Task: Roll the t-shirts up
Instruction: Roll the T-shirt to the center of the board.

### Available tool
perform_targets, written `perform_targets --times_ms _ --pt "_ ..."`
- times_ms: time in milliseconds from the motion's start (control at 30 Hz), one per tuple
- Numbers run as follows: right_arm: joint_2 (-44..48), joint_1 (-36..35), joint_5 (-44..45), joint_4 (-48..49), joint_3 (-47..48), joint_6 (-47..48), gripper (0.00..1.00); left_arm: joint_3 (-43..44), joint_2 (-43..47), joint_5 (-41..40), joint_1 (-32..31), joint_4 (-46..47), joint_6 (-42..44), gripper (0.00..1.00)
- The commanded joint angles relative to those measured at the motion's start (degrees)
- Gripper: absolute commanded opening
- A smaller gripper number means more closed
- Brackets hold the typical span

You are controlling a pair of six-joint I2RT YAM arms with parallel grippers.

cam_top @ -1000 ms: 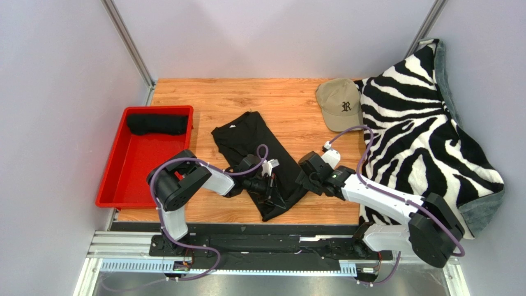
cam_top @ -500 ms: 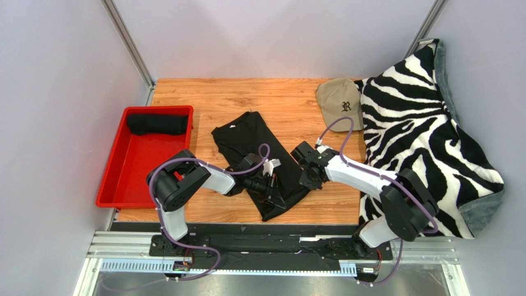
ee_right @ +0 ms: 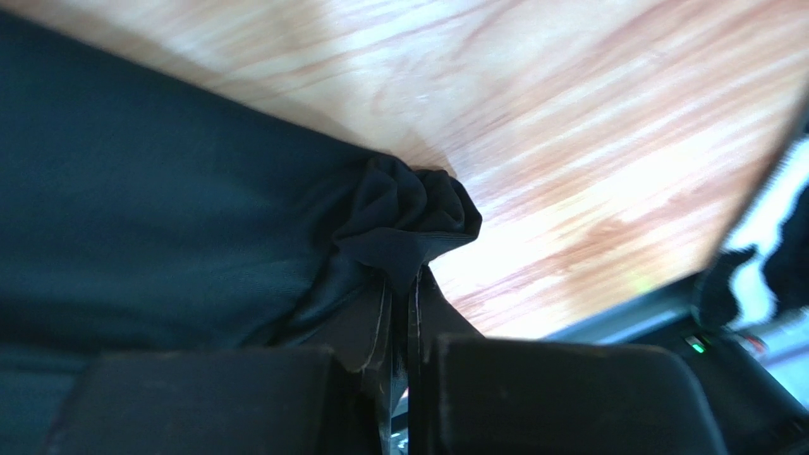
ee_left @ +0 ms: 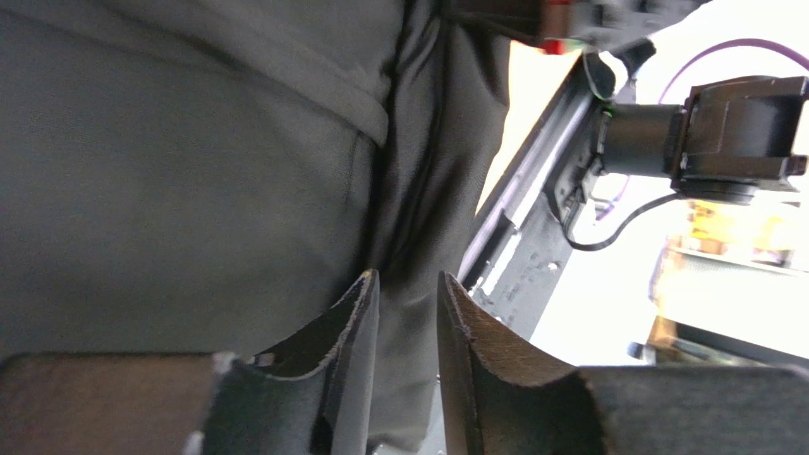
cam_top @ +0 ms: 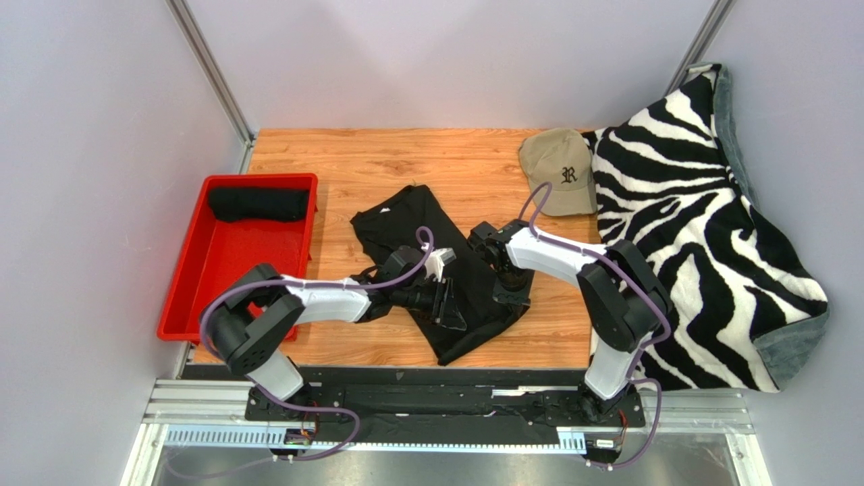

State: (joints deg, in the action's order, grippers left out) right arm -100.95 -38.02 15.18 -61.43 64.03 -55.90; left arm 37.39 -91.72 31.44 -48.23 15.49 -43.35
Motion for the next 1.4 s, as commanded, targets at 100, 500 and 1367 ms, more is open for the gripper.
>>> perform_targets --times_ms 100,500,1367 --pt "-7.85 0.49 5.2 -12.56 6.09 -3.07 0.0 2.07 9.62 -16.57 -7.66 -10.28 11.97 0.39" --pt "-14.63 0.58 4.16 -12.66 9.27 -3.51 0.0 7.7 8.06 -35.13 -21.11 -13.73 21.99 0.45" --pt "-16.57 1.98 3.89 -11.52 10.41 -3.69 0.0 9.02 -1.61 -27.84 -23.14 -8.45 17.96 0.31"
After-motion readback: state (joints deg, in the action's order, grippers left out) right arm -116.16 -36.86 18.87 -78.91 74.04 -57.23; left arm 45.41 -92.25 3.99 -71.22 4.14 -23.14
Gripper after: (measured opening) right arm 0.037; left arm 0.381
